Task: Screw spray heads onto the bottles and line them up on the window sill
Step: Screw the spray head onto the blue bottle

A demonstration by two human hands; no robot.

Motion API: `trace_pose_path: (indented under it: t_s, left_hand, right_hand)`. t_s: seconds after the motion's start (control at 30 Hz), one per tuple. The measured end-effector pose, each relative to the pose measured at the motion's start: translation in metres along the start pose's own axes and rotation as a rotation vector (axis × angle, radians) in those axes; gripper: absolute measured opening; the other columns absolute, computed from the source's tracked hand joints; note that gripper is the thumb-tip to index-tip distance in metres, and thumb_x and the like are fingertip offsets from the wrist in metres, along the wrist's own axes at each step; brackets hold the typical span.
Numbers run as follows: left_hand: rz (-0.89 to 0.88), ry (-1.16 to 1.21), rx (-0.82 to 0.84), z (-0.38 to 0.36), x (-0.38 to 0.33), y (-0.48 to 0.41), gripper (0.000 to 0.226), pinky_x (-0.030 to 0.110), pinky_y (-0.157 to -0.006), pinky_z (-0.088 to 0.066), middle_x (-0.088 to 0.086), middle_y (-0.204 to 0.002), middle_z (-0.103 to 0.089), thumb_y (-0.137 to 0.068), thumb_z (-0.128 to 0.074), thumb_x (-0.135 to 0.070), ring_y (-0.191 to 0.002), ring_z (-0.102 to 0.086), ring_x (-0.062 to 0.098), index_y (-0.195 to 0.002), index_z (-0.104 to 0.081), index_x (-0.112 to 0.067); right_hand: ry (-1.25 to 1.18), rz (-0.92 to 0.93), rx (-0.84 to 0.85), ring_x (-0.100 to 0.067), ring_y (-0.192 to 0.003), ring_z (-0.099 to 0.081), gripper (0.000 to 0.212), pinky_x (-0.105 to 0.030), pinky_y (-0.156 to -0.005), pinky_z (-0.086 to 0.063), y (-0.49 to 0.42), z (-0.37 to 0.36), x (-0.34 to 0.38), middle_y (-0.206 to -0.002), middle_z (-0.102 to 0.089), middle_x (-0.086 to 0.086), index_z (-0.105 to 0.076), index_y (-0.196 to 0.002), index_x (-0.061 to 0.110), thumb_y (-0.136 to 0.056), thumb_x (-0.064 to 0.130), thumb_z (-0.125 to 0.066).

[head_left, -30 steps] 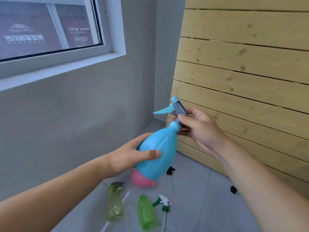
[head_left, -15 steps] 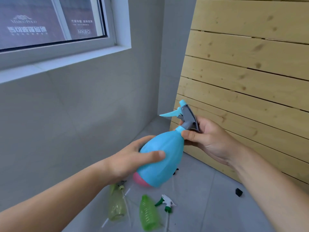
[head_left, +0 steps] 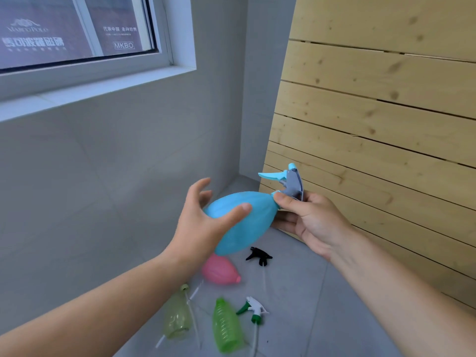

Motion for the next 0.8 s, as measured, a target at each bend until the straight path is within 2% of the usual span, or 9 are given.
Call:
trace_pose_path:
  t_s: [0.1,0.2,0.27,0.33,0.4,0.5,0.57,0.7,0.8]
  left_hand:
    - [0.329,0.242,-0.026,-0.002,0.010,0.000,0.116,0.050,-0.094,-0.059,0.004,-0.132,-0.063,-0.040,-0.087,-0.068,-0.113,-0.070,0.026,-0.142,-0.047,-0.029]
    - [0.662,0.357,0.147,-0.010,0.014,0.008,0.069,0.061,-0.087,-0.056,0.008,-0.119,-0.071,-0.074,-0.070,-0.074,-0.107,-0.070,0.032,-0.122,-0.066,-0.025]
    - [0.775,0.453,0.230,-0.014,0.017,0.011,0.053,0.063,-0.084,-0.059,0.017,-0.123,-0.069,-0.091,-0.057,-0.066,-0.111,-0.068,0.040,-0.121,-0.068,-0.023]
    - [0.763,0.506,0.275,-0.013,0.017,0.011,0.053,0.053,-0.073,-0.064,0.023,-0.132,-0.066,-0.090,-0.065,-0.056,-0.108,-0.070,0.043,-0.129,-0.065,-0.019]
    - [0.656,0.520,0.323,-0.012,0.016,0.008,0.063,0.049,-0.075,-0.064,0.021,-0.137,-0.064,-0.079,-0.080,-0.046,-0.103,-0.073,0.039,-0.133,-0.060,-0.018]
    - [0.381,0.242,0.325,-0.013,0.014,0.004,0.092,0.044,-0.077,-0.066,0.010,-0.132,-0.064,-0.061,-0.097,-0.025,-0.093,-0.079,0.024,-0.138,-0.047,-0.026]
    - [0.289,0.112,0.351,-0.016,0.014,0.004,0.099,0.041,-0.076,-0.066,0.007,-0.131,-0.064,-0.060,-0.097,-0.022,-0.094,-0.078,0.021,-0.143,-0.043,-0.032]
    - [0.513,0.336,0.491,-0.019,0.019,0.004,0.072,0.049,-0.085,-0.062,0.015,-0.133,-0.070,-0.071,-0.086,-0.050,-0.102,-0.077,0.032,-0.135,-0.065,-0.023]
    - [0.451,0.206,0.514,-0.018,0.022,0.003,0.068,0.056,-0.097,-0.059,0.016,-0.127,-0.075,-0.072,-0.087,-0.043,-0.109,-0.075,0.035,-0.131,-0.067,-0.016]
  right_hand:
    - [0.014,0.009,-0.004,-0.031,-0.092,-0.074,0.012,-0.044,-0.080,-0.061,-0.002,-0.003,-0.005,-0.099,-0.074,-0.018,-0.067,-0.098,0.002,-0.086,0.003,-0.069]
    - [0.019,0.048,-0.038,-0.030,-0.099,-0.072,0.022,-0.039,-0.082,-0.061,-0.003,0.000,-0.005,-0.106,-0.072,-0.020,-0.066,-0.106,-0.005,-0.085,0.000,-0.069]
    - [0.023,0.066,-0.032,-0.029,-0.105,-0.071,0.027,-0.039,-0.088,-0.059,-0.003,0.003,-0.001,-0.111,-0.072,-0.020,-0.064,-0.111,-0.009,-0.085,-0.001,-0.068]
    - [0.016,0.061,-0.016,-0.028,-0.107,-0.070,0.026,-0.041,-0.093,-0.057,-0.004,0.006,0.004,-0.112,-0.073,-0.018,-0.064,-0.111,-0.007,-0.086,-0.001,-0.067]
    - [-0.013,0.049,-0.020,-0.026,-0.103,-0.071,0.021,-0.040,-0.092,-0.058,-0.004,0.010,0.007,-0.108,-0.074,-0.016,-0.065,-0.109,-0.002,-0.087,0.000,-0.066]
    - [-0.033,0.017,-0.027,-0.026,-0.093,-0.072,0.013,-0.041,-0.088,-0.058,-0.004,0.016,0.007,-0.099,-0.075,-0.012,-0.067,-0.101,0.004,-0.089,0.005,-0.066]
    - [-0.017,0.009,-0.034,-0.025,-0.088,-0.072,0.012,-0.040,-0.084,-0.058,-0.004,0.019,0.006,-0.094,-0.075,-0.009,-0.068,-0.101,0.006,-0.089,0.007,-0.066]
    - [0.023,0.030,-0.021,-0.024,-0.085,-0.072,0.020,-0.038,-0.079,-0.056,-0.003,0.021,0.010,-0.096,-0.075,-0.009,-0.067,-0.110,0.007,-0.090,0.009,-0.064]
    - [0.064,0.033,0.001,-0.025,-0.090,-0.072,0.025,-0.037,-0.079,-0.056,-0.002,0.017,0.007,-0.103,-0.076,-0.013,-0.066,-0.114,0.004,-0.090,0.009,-0.065]
Point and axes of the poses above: each hand's wrist, its own y-axis away from the middle knuckle, its own z-axis out of the back of the hand, x = y × z, the point moved 3 cm from there along -y, towards the middle knuckle
